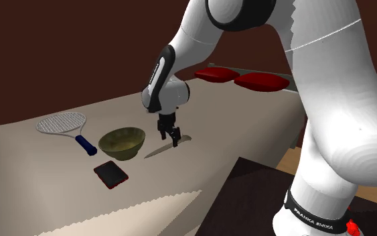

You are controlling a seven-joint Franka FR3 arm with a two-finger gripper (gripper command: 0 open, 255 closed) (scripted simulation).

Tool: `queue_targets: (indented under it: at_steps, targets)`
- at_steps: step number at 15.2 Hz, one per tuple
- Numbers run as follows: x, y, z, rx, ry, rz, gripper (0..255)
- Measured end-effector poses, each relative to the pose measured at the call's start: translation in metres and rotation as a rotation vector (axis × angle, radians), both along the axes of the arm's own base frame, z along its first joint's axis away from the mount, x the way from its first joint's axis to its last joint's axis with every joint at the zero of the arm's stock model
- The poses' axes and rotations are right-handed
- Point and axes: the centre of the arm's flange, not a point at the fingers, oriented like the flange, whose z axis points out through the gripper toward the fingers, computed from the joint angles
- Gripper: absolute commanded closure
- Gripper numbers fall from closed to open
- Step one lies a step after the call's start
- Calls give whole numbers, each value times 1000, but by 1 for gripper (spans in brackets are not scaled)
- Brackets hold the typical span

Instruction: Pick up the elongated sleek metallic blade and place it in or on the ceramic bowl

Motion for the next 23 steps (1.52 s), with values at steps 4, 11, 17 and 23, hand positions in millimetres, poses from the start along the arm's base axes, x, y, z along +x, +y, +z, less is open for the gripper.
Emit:
queue_targets:
  at_steps: [4, 11, 17, 23]
  targets:
    - [1, 0, -13, 0, 0, 0, 0]
    - [6, -1, -8, -8, -25, 0, 255]
    - [4, 0, -9, -3, -14, -1, 255]
    - [1, 0, 2, 0, -2, 0, 255]
